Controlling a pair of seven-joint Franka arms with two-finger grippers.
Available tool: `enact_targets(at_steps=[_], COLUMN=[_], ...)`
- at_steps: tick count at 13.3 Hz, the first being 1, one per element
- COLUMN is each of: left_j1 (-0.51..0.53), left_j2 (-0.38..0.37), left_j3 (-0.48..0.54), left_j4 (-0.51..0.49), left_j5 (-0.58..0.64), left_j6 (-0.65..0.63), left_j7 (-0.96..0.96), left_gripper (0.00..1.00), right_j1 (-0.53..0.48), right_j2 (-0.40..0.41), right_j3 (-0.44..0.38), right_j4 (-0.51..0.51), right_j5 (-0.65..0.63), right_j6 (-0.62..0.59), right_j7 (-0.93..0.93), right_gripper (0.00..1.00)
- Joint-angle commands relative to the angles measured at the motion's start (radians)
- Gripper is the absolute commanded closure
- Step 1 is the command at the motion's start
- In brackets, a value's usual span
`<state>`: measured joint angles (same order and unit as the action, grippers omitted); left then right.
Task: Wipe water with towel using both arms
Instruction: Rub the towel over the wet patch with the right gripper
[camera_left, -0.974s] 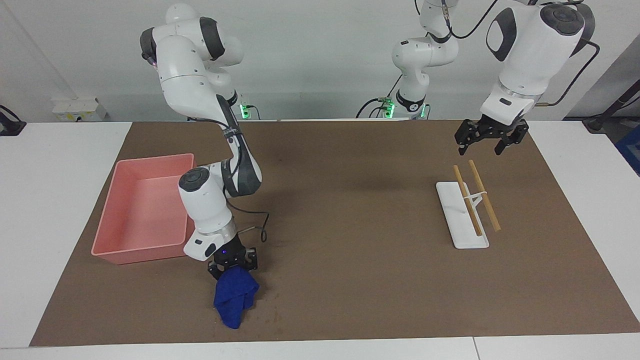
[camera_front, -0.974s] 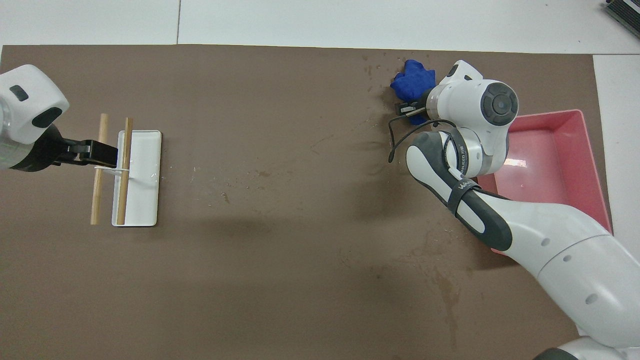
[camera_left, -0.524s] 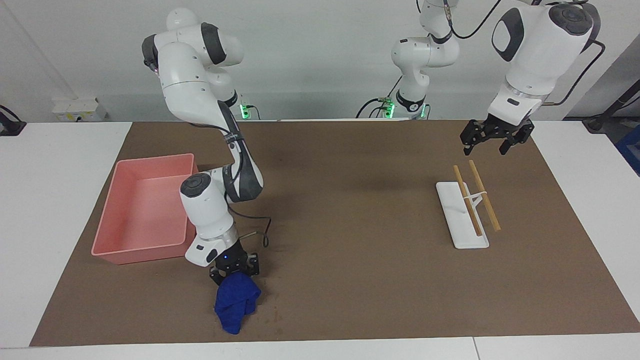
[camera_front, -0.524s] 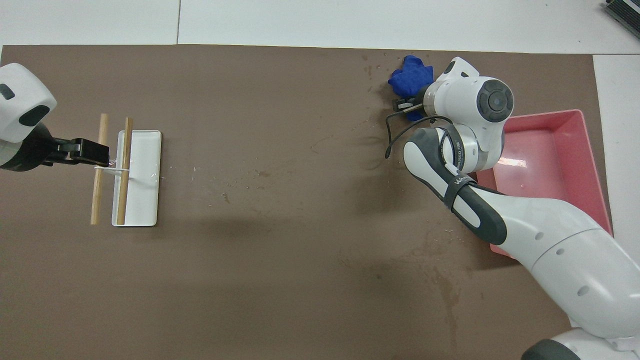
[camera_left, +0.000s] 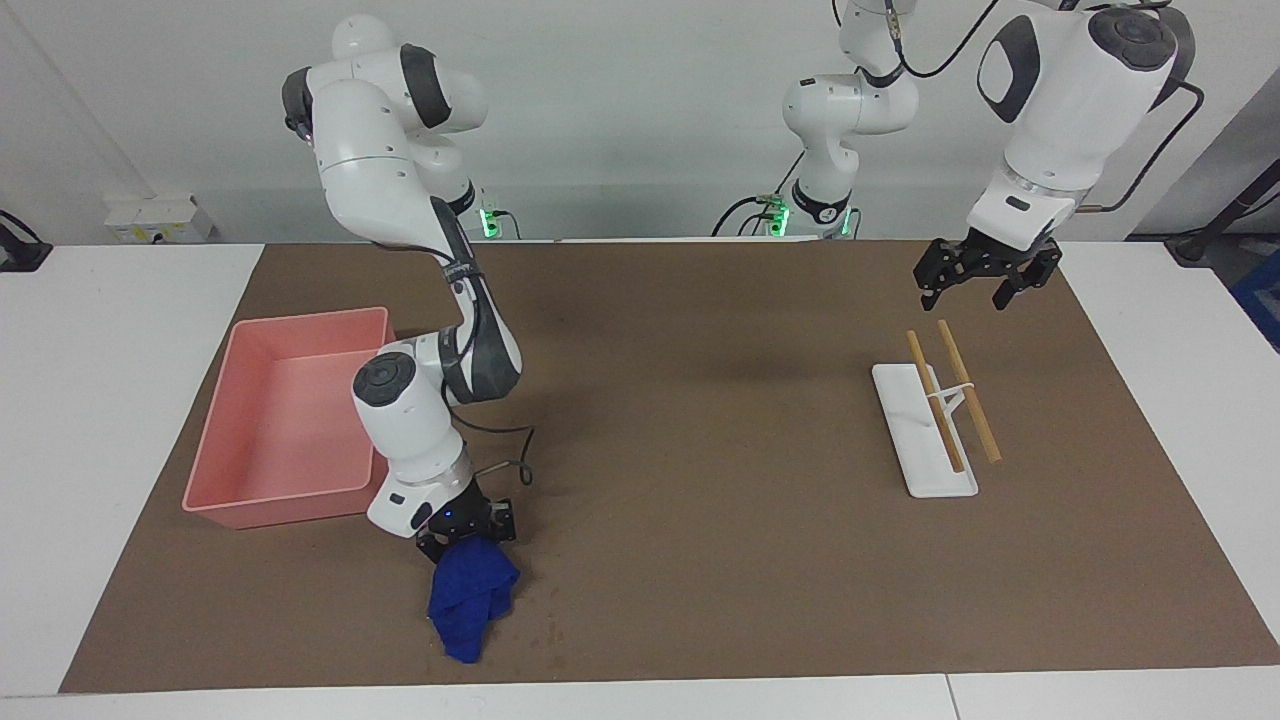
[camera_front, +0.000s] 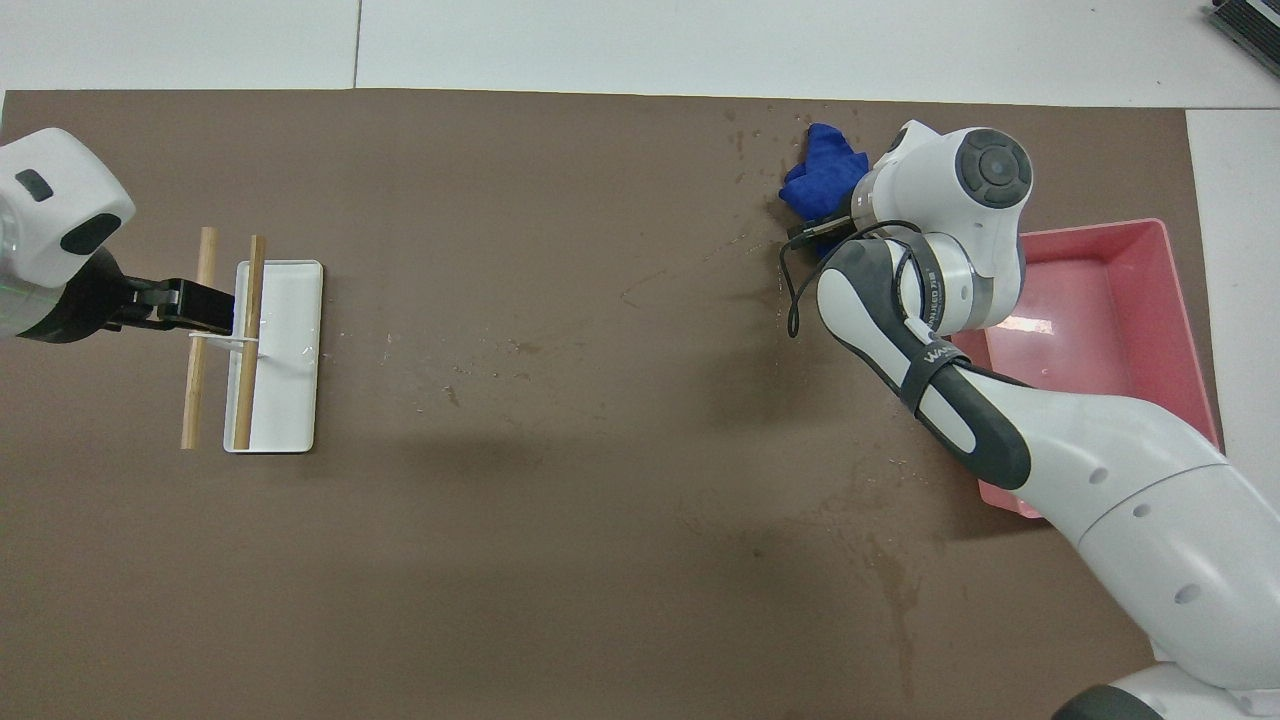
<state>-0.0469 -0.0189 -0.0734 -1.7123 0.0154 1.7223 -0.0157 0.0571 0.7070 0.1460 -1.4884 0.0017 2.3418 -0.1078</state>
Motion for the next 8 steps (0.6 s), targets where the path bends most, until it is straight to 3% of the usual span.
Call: enact_targets(at_steps=[1, 8], left_j1=[-0.005, 0.007], left_j2=[0.005, 0.002], left_j3=[0.003, 0.000], left_j4=[0.008, 0.032], left_j5=[-0.006, -0.006], left_j6=[-0.013, -0.033], left_j7=[0.006, 0.008], left_gripper=[0.00, 0.00], right_j1=[-0.013, -0.069], right_j2=[-0.029, -0.112], right_j3=[0.009, 0.015], right_j4=[-0.058, -0.056], right_j5=[-0.032, 0.040], right_j6=[-0.157, -0.476], right_j7=[-0.015, -0.079], right_gripper=[1.00, 1.00])
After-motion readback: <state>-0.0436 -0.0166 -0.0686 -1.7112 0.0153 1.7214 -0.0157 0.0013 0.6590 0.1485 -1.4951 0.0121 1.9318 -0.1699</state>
